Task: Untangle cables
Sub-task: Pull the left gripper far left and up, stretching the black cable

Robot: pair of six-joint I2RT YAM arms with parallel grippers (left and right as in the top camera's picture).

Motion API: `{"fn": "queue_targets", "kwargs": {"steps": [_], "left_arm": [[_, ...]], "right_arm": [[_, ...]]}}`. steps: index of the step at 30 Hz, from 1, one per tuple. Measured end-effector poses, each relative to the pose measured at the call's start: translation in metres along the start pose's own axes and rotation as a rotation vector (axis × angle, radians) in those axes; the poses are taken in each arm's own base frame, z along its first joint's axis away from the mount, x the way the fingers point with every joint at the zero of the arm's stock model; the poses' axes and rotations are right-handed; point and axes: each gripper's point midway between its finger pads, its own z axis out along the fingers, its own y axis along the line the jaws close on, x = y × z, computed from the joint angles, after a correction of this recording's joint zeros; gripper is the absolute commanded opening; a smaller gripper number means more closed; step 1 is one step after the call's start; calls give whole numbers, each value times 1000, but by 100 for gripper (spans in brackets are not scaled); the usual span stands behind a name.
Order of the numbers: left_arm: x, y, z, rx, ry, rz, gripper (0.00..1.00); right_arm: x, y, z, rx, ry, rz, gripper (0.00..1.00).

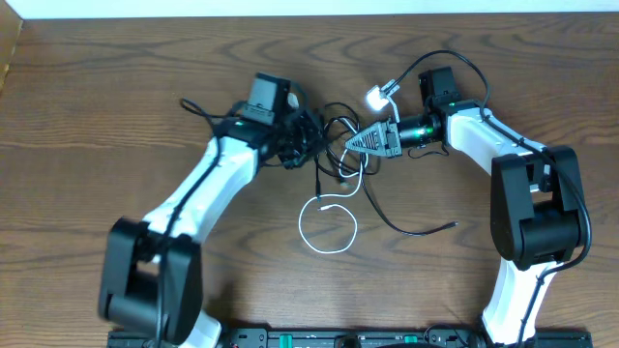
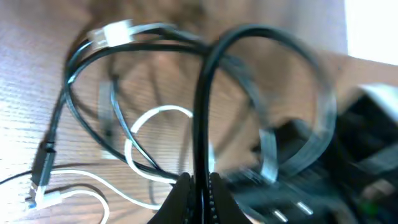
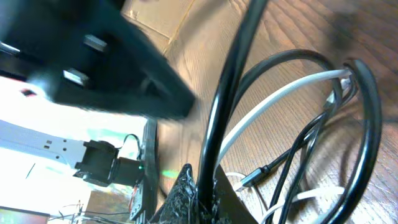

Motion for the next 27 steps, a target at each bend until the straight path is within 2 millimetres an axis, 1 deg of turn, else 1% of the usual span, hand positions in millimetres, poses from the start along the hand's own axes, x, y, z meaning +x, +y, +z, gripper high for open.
{"fn": "queue_targets", "kwargs": {"steps": [7, 13, 17, 23, 27], "left_arm": [[-4, -34, -52, 121, -75, 96, 8], [-8, -56, -101, 209, -166, 144, 8], [-13, -62, -129, 249, -228, 154, 7], [-25, -65, -168, 295, -324, 157, 8], [-27, -71, -192, 332, -382, 177, 7]], "right_arm": [[0, -1, 0, 8, 1, 0, 1], [1, -5, 0, 29, 6, 2, 1], [2, -4, 1, 27, 8, 2, 1], [2, -3, 3, 24, 12, 0, 1], [3, -4, 3, 31, 14, 2, 1]]}}
